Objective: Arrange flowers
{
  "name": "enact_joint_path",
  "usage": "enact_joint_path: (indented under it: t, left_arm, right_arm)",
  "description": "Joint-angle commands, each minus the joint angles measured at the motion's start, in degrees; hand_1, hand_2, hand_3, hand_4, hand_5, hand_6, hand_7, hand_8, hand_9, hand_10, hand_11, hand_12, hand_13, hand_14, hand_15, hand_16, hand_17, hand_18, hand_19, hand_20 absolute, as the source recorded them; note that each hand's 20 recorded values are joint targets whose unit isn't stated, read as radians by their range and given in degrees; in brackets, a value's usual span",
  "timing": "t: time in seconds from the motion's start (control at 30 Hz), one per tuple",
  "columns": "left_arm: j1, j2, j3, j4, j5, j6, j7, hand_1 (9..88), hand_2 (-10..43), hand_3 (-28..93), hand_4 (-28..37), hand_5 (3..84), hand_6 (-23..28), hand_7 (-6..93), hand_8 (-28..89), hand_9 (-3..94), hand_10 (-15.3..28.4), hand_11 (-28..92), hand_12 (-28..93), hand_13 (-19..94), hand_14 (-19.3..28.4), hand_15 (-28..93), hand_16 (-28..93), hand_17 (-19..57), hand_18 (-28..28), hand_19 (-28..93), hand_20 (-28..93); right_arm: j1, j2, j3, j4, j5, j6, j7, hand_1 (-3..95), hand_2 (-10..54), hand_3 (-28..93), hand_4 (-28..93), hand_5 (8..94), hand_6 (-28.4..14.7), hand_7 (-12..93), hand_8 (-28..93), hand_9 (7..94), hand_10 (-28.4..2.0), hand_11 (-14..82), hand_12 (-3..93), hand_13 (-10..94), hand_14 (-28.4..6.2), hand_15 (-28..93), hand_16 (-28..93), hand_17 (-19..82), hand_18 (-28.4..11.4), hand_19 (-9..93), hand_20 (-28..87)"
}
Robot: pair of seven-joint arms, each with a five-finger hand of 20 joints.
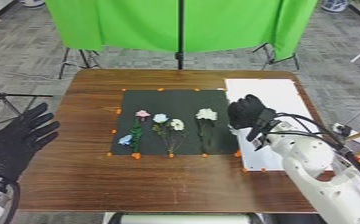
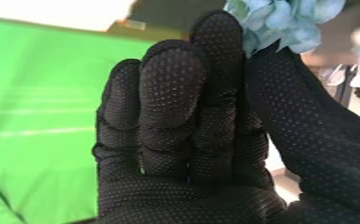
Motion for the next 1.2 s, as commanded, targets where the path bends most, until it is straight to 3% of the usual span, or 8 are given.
enact_joint_path:
  t: [0.03,0.73,1.0,1.2]
  left_arm:
    - [0.5,-0.12,-0.14,0.43,0.06,-0.46,-0.75,25.3,-1.7,71,-28.3,27.7,2.8,23.5,-13,21.1,10.7,29,11,15,13.0,43,-5,-10.9,19.2,45,5]
    - [-0.3,0.16,0.23,0.79,0.02,-0.71,-1.19,25.3,-1.8,71,-28.3,27.8,2.9,23.5,-13,21.1,10.8,29,11,16,13.0,43,-5,-10.9,19.2,45,5]
    - [0.0,0.23,0.12,0.75,-0.11,-0.53,-1.06,25.2,-1.8,71,-28.3,27.8,2.9,23.4,-13,21.1,10.8,29,11,16,13.0,43,-5,-10.9,19.2,45,5]
    - [-0.2,0.13,0.18,0.72,0.02,-0.68,-1.12,25.3,-1.7,71,-28.3,27.8,2.9,23.4,-13,21.2,10.8,29,11,15,13.0,43,-5,-10.9,19.2,45,5]
  right_arm:
    - [-3.0,0.0,-0.6,0.0,-0.4,2.6,1.4,47.5,-9.5,85,-28,77.5,4.0,40,-11,93.1,-0.5,15.8,46.9,79,0.2,54,37,29,-15.6,76,36]
    - [-2.0,-3.8,-4.7,0.2,0.1,5.1,7.2,43.2,-9.5,83,-28,72.7,3.9,42,-11,89.5,-1.5,16.8,46.7,77,-1.0,57,34,27,-16.1,75,37]
    - [-2.4,-4.0,-3.1,-1.0,3.9,6.2,8.6,37.1,-9.5,82,-28,69.7,3.1,41,-12,82.6,-3.7,29.8,35.9,75,-2.1,61,27,26,-16.7,75,38]
    - [-3.8,-5.0,-1.3,-3.6,6.8,5.1,8.7,30.4,-6.9,85,-28,69.8,2.7,35,-10,79.4,-6.3,37.6,25.9,74,-3.3,62,27,25,-17.4,75,39]
